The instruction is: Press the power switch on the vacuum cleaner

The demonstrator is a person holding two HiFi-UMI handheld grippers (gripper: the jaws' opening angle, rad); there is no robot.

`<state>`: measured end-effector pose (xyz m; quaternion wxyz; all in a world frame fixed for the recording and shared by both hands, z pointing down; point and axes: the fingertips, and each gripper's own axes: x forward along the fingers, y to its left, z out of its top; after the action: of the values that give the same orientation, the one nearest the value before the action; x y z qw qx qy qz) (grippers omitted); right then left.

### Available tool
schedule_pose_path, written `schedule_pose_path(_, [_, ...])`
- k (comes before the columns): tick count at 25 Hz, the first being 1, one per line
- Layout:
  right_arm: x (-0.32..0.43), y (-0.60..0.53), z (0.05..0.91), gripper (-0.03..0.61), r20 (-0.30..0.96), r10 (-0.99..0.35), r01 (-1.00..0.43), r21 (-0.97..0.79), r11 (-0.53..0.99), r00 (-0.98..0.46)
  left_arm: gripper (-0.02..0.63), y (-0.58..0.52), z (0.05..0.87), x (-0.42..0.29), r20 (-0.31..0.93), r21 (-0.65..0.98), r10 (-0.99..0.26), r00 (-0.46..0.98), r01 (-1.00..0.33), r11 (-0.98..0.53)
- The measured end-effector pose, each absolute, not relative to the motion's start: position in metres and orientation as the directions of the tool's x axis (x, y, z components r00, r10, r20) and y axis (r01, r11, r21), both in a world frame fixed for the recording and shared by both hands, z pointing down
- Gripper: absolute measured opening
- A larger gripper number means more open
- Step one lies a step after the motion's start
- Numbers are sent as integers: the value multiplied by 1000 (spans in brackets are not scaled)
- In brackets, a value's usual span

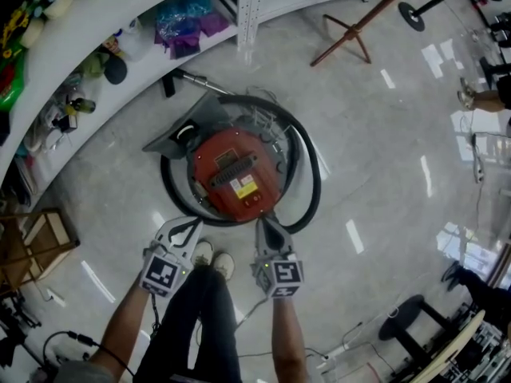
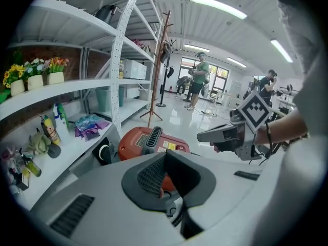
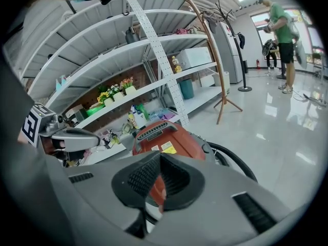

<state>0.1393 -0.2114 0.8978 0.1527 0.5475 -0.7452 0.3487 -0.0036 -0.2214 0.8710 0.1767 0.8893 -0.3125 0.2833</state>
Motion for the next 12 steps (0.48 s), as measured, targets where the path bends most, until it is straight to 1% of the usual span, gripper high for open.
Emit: schedule_pose_path(12, [137,-232,922,12,625,-708,-933,-332,141,-329,6,-224,871,-11,612,146,-455,647,-658,-739])
